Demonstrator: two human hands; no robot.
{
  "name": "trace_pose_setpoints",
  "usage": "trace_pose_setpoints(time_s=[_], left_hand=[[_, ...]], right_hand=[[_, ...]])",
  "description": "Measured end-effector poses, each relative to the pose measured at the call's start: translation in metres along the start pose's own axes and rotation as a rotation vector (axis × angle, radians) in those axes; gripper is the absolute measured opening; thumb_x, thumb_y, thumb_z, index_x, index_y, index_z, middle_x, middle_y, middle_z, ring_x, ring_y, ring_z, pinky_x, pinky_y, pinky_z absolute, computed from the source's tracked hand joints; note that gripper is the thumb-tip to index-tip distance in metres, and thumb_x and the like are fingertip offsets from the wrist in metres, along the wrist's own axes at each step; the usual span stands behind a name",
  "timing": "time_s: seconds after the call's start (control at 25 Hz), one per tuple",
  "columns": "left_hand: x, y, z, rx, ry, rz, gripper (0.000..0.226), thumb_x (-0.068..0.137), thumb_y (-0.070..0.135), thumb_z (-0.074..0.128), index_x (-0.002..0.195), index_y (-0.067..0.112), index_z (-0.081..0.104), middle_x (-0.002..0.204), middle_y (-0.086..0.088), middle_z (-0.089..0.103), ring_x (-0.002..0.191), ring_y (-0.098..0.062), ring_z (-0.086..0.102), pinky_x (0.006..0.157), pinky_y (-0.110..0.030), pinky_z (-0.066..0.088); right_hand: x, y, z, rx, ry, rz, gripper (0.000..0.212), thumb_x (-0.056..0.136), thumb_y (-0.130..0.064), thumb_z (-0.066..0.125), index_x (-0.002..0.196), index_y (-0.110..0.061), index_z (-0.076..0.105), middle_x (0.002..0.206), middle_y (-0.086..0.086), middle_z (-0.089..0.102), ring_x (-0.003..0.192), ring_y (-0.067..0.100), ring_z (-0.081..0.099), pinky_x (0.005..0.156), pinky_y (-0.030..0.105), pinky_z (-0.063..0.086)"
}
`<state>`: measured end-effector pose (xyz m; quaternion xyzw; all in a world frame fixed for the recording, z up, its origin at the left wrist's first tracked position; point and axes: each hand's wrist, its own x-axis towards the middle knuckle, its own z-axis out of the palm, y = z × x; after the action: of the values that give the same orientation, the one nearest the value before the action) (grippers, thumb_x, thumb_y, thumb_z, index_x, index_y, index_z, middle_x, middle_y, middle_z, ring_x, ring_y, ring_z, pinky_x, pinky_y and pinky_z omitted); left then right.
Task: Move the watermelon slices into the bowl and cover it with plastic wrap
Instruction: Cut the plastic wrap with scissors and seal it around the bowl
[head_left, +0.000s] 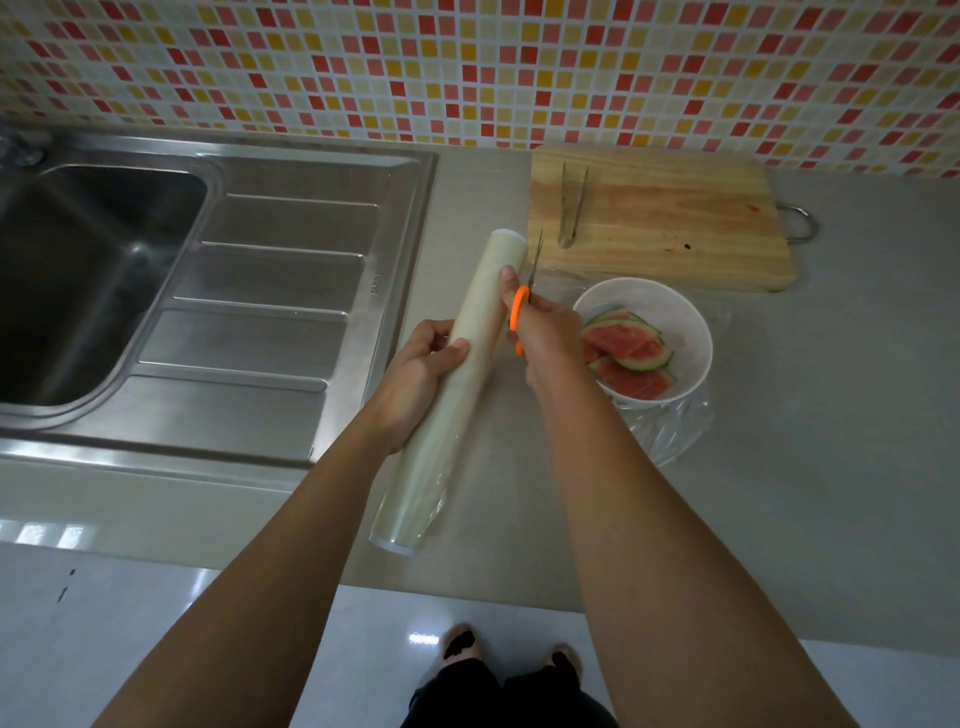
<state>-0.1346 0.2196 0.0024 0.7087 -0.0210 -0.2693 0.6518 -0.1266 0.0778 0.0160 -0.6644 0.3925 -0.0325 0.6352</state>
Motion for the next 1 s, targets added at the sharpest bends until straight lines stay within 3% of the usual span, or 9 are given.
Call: trace_pose_setpoints(time_s=[0.2, 0.36, 0.48, 0.56, 0.6, 0.68, 0.72, 0.84, 1.0], left_hand=[[-0.001, -0.001, -0.006, -0.039, 0.005, -0.007, 0.015, 0.09, 0.024, 0.052, 0.103, 0.025, 0.058, 0.096, -0.002, 0.061, 0.072, -0.007, 0.063, 0.063, -0.024, 0.05], [-0.003, 0.0, -0.017, -0.094, 0.041, -0.014, 0.014, 0.09, 0.022, 0.052, 0.102, 0.023, 0.058, 0.085, 0.002, 0.066, 0.066, -0.007, 0.064, 0.055, -0.022, 0.051], [0.0, 0.002, -0.028, -0.077, 0.156, -0.022, 0.012, 0.089, 0.025, 0.054, 0.101, 0.023, 0.056, 0.092, -0.002, 0.065, 0.073, -0.013, 0.065, 0.065, -0.029, 0.053], [0.005, 0.005, -0.029, 0.035, 0.273, -0.011, 0.021, 0.088, 0.027, 0.056, 0.107, 0.021, 0.055, 0.095, 0.0, 0.063, 0.083, -0.016, 0.063, 0.075, -0.033, 0.052], [0.009, 0.008, -0.027, 0.136, 0.324, 0.011, 0.026, 0.087, 0.029, 0.056, 0.111, 0.02, 0.054, 0.094, 0.004, 0.062, 0.084, -0.015, 0.061, 0.074, -0.026, 0.05], [0.015, 0.013, -0.023, 0.383, 0.381, 0.074, 0.032, 0.087, 0.027, 0.056, 0.116, 0.014, 0.052, 0.097, 0.003, 0.06, 0.086, -0.015, 0.057, 0.069, -0.013, 0.043], [0.018, 0.013, -0.022, 0.47, 0.386, 0.096, 0.034, 0.088, 0.026, 0.056, 0.118, 0.01, 0.051, 0.104, -0.002, 0.059, 0.092, -0.02, 0.055, 0.074, -0.014, 0.044], [0.024, 0.009, -0.018, 0.629, 0.374, 0.068, 0.043, 0.09, 0.024, 0.054, 0.125, 0.001, 0.044, 0.124, -0.02, 0.052, 0.115, -0.035, 0.047, 0.1, -0.038, 0.038], [0.023, 0.003, -0.008, 0.771, 0.378, 0.068, 0.044, 0.092, 0.021, 0.05, 0.128, -0.003, 0.039, 0.13, -0.025, 0.045, 0.121, -0.038, 0.039, 0.1, -0.041, 0.03]], right_hand=[[0.002, -0.001, 0.001, -0.006, 0.015, -0.027, 0.044, 0.074, -0.06, 0.063, 0.05, -0.025, 0.057, 0.055, -0.002, 0.053, 0.066, 0.021, 0.049, 0.067, 0.032, 0.04], [-0.001, 0.0, 0.002, -0.008, -0.013, -0.023, 0.049, 0.077, -0.057, 0.063, 0.047, -0.019, 0.058, 0.052, 0.002, 0.056, 0.055, 0.022, 0.051, 0.062, 0.035, 0.044], [-0.003, 0.007, 0.005, -0.365, -0.004, -0.193, 0.049, 0.082, -0.054, 0.059, 0.06, -0.011, 0.066, 0.072, 0.019, 0.068, 0.073, 0.033, 0.062, 0.074, 0.036, 0.048], [-0.01, 0.013, 0.009, -0.658, -0.027, -0.248, 0.046, 0.087, -0.045, 0.055, 0.088, -0.002, 0.07, 0.094, 0.024, 0.069, 0.092, 0.036, 0.063, 0.076, 0.034, 0.045], [-0.013, 0.016, 0.01, -0.762, -0.063, -0.226, 0.042, 0.09, -0.038, 0.052, 0.099, 0.001, 0.067, 0.103, 0.024, 0.067, 0.101, 0.036, 0.062, 0.08, 0.034, 0.046], [-0.022, 0.021, 0.012, -0.914, -0.136, -0.232, 0.034, 0.093, -0.022, 0.046, 0.108, 0.005, 0.061, 0.114, 0.025, 0.063, 0.111, 0.038, 0.057, 0.088, 0.036, 0.046], [-0.026, 0.023, 0.013, -0.959, -0.155, -0.261, 0.032, 0.093, -0.017, 0.044, 0.109, 0.006, 0.06, 0.116, 0.026, 0.062, 0.112, 0.038, 0.056, 0.089, 0.036, 0.045], [-0.036, 0.029, 0.018, -1.052, -0.158, -0.345, 0.028, 0.092, -0.009, 0.044, 0.11, 0.005, 0.061, 0.117, 0.024, 0.063, 0.113, 0.037, 0.055, 0.089, 0.036, 0.045], [-0.037, 0.037, 0.02, -1.067, -0.158, -0.317, 0.025, 0.091, -0.011, 0.048, 0.109, 0.001, 0.061, 0.117, 0.021, 0.059, 0.111, 0.033, 0.054, 0.088, 0.034, 0.043]])
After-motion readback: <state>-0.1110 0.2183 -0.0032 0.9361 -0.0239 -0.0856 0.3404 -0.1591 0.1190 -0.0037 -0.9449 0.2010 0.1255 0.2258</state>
